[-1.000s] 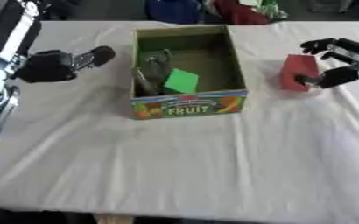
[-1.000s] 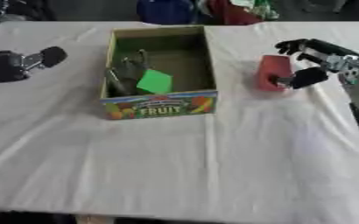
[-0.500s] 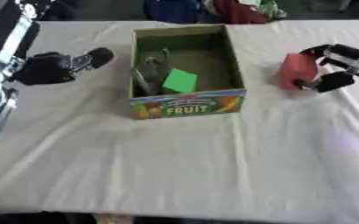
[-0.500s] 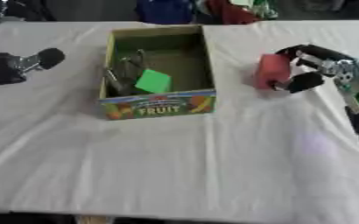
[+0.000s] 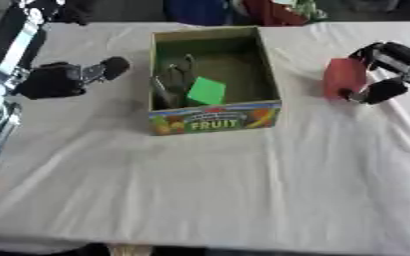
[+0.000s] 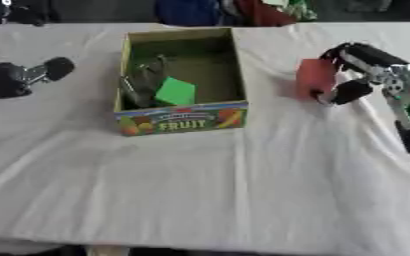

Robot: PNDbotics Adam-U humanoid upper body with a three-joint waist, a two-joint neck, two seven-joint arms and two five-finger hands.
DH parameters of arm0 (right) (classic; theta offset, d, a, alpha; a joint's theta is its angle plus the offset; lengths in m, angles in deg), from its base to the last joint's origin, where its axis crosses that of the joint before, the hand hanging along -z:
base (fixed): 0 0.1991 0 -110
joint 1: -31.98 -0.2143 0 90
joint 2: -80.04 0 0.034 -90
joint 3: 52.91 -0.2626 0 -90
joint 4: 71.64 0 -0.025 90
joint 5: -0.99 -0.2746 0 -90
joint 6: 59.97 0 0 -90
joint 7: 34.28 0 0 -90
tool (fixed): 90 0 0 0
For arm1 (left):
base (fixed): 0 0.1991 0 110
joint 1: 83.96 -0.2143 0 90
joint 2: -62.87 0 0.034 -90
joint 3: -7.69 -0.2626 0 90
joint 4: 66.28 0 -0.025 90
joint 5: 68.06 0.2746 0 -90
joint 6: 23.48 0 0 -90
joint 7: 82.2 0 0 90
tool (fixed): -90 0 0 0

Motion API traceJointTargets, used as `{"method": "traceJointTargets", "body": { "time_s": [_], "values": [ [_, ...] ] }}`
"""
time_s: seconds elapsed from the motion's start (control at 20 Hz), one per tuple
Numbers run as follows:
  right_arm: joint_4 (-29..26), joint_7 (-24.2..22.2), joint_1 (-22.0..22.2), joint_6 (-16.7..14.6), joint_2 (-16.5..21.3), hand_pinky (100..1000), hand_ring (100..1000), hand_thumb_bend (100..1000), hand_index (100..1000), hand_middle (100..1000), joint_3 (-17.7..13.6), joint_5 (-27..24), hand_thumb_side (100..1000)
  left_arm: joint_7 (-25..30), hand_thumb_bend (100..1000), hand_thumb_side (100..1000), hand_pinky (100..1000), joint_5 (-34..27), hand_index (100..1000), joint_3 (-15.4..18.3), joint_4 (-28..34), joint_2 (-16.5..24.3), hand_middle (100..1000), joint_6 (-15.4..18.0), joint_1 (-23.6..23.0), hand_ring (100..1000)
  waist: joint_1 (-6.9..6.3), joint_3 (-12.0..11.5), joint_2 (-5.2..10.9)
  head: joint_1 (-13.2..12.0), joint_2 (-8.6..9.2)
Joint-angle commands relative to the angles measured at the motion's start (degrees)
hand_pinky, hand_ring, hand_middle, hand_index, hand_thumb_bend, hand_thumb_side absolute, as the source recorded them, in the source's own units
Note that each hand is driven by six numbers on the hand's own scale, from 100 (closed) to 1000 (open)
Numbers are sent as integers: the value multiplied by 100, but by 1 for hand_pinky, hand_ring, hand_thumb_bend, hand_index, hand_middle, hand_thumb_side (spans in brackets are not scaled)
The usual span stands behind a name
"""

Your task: Pick up objects on the table and place them in the box.

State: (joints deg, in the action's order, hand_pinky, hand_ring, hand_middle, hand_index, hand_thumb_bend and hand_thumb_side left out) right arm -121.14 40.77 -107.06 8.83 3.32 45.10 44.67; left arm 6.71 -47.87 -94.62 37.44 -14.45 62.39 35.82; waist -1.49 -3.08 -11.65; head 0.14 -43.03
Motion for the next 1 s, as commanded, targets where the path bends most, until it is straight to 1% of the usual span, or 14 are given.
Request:
{"method": "traceJointTargets", "body": {
  "time_s": [0.05,0.3,0.35,0.4,0.5,0.65,0.8,1.0],
  "values": [
    [-584,1,-132,-82,275,660,637,114,632,370,91,-241,100,-47,742,637,779,-33,813,83,43,82,689,0,47,681,13,25,91,-28,-26],
    [-1561,-173,-277,-116,357,655,627,103,637,369,332,-948,100,-77,728,638,776,-56,811,87,77,69,686,34,45,677,40,42,109,-14,-10],
    [-1719,-220,-339,-125,338,656,626,104,638,370,378,-1061,100,-89,728,696,774,-70,810,93,113,59,686,46,67,676,44,26,118,2,-9],
    [-1842,-267,-412,-125,304,656,626,102,638,371,417,-1163,100,-101,722,637,773,-86,808,98,155,45,686,57,95,675,49,1,128,23,-12],
    [-1966,-372,-570,-94,195,656,625,100,639,373,482,-1299,100,-114,717,637,772,-121,807,96,239,7,686,66,158,675,60,-76,154,83,-30],
    [-1822,-542,-788,-43,-79,660,627,100,641,376,562,-1254,100,-100,712,635,771,-181,806,65,361,-107,686,81,274,676,82,-277,193,208,-54],
    [-1429,-658,-948,-19,-443,658,626,100,650,380,563,-1024,100,-60,710,635,770,-247,806,19,482,-293,686,111,410,676,86,-522,211,333,-52],
    [-856,-708,-1044,-70,-910,663,634,100,679,410,539,-595,100,-10,708,636,769,-306,806,-6,579,-450,686,119,511,676,70,-736,203,450,-10]
  ]
}}
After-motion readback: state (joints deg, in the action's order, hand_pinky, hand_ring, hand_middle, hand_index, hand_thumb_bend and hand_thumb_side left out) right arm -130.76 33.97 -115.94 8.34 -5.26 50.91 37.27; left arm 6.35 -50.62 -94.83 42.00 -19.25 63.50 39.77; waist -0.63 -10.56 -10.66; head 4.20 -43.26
